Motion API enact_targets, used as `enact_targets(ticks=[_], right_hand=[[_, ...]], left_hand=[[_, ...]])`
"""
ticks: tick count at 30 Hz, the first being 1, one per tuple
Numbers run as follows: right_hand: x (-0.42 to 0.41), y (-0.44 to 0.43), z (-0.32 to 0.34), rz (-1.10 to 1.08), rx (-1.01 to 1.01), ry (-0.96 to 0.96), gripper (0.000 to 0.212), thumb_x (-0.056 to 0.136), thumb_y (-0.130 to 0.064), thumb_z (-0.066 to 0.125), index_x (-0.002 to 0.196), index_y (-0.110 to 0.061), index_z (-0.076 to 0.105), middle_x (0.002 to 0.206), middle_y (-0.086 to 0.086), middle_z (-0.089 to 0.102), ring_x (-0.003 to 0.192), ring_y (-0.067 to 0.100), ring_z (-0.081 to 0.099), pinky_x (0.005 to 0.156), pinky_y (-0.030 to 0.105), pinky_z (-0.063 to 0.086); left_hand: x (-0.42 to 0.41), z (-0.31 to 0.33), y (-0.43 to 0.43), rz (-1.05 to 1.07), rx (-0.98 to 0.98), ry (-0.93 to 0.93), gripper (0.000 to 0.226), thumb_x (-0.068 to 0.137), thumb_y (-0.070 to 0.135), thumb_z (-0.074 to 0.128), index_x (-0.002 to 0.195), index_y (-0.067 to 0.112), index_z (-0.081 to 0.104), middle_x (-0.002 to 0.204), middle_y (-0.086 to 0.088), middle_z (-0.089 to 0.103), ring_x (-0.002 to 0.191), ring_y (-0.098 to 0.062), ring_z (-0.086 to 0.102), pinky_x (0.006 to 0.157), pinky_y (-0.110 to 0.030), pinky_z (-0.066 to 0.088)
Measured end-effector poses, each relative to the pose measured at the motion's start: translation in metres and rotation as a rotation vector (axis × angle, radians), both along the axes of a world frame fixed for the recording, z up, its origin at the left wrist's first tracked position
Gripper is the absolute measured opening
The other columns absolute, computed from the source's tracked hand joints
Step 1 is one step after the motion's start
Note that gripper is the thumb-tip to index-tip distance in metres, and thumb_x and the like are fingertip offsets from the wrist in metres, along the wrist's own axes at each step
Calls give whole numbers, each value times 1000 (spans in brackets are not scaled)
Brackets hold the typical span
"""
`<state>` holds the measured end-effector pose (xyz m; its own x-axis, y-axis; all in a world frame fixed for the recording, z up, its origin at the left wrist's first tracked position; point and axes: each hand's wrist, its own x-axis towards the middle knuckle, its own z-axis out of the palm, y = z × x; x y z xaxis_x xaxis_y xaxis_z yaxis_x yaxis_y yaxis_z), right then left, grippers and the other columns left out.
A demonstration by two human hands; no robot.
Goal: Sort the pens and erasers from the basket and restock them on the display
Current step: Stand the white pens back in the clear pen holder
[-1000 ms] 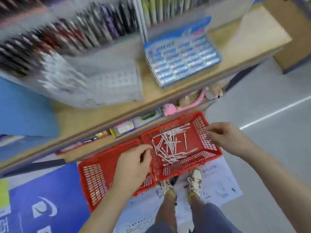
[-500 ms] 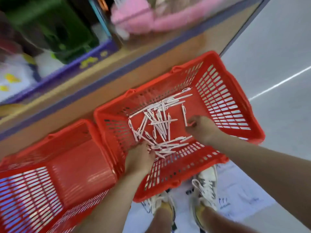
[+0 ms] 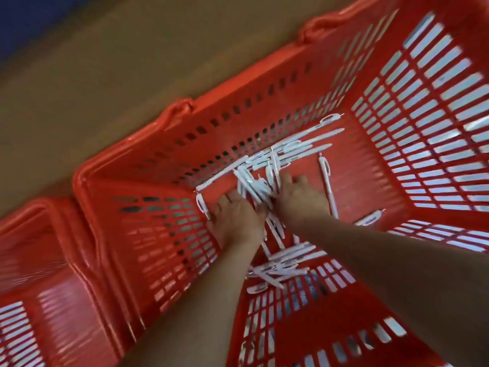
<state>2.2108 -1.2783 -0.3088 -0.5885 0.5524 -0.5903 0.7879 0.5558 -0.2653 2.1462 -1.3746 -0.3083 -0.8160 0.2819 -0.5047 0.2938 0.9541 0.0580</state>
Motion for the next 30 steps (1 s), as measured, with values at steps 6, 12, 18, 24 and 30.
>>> enact_targets(ticks=[6, 12, 18, 24, 30], right_hand=[[7, 1, 1, -52, 13, 37, 30, 94, -15, 41, 123, -11, 33, 118, 16, 51, 103, 38, 60, 80, 41, 47], [19, 11, -4, -238, -133, 91, 39, 84, -14, 59, 117, -8, 39, 112, 19, 58, 103, 38, 60, 84, 38, 46], [22, 22, 3, -649, -365, 230, 23, 92, -14, 46, 114, -7, 48, 93, 15, 60, 85, 30, 58, 77, 36, 49], [26, 25, 44, -842, -696, 303, 13, 96, -12, 39, 105, -19, 46, 62, 6, 45, 37, 15, 40, 33, 19, 32], [35, 28, 122, -976, -1022, 405, 15, 98, -32, 50, 96, -17, 53, 50, -3, 39, 36, 7, 29, 36, 15, 20]], left_hand=[[7, 1, 17, 63, 54, -140, 61, 73, 44, 68, 118, 9, 45, 122, -14, 57, 114, -34, 55, 90, -38, 44], [10, -3, 16, 157, 185, -288, 30, 81, 29, 62, 102, 8, 60, 108, -14, 65, 104, -33, 61, 84, -35, 47], [1, 9, 0, 341, 458, -480, 27, 86, 38, 55, 99, 17, 63, 93, -3, 71, 86, -18, 68, 84, -32, 52], [-9, 50, 3, 336, 541, -459, 17, 73, 37, 45, 86, 30, 55, 92, -1, 70, 88, -20, 67, 85, -42, 52], [2, 132, 16, 357, 662, -463, 29, 90, 35, 54, 67, 18, 51, 52, 0, 51, 46, -17, 47, 50, -30, 39]])
